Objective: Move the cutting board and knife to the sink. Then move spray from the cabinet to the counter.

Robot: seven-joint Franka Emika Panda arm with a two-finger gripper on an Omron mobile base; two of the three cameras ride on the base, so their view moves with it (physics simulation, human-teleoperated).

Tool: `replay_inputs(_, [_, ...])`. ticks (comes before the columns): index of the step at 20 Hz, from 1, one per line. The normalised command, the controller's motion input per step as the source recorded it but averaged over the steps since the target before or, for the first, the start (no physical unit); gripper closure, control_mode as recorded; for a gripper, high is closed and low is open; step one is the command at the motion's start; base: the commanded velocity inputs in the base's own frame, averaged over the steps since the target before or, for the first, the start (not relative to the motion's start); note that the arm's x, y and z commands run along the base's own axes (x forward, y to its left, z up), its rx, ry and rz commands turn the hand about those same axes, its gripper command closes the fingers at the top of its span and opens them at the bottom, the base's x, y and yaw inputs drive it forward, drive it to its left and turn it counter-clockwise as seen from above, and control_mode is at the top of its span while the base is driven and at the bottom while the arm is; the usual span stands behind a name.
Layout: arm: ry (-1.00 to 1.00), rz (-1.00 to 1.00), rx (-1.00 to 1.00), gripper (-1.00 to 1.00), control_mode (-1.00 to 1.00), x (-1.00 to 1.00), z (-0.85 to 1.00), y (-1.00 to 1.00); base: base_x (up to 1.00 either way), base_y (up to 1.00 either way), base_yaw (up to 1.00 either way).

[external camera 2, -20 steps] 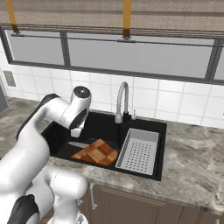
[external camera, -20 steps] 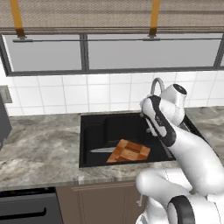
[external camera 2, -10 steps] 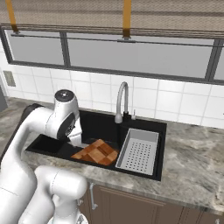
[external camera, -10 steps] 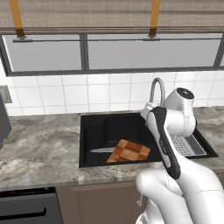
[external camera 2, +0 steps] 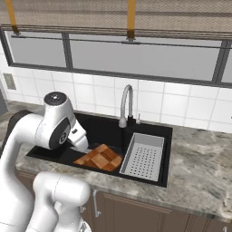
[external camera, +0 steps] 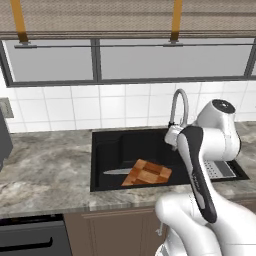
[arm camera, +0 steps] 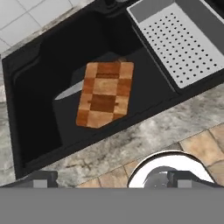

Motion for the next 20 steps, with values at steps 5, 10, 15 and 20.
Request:
replay_inputs(5, [0.00,0.39,-0.09,-1.00,-1.00,-0.36,0.32,-0.04,0.00,0.00,0.00])
replay_inputs(10, [-0.04,0.33,-0.15,-1.00,-1.00,-0.43,0.23,0.00,0.00,0.00,0.00])
replay_inputs(15, [-0.29,0.12,-0.13,-1.00,-1.00,-0.33,0.07,0.00,0.00,0.00,0.00])
replay_inputs(20, [-0.49,-0.05,-0.13,-1.00,-1.00,-0.03,0.00,0.08,0.00,0.00,0.00])
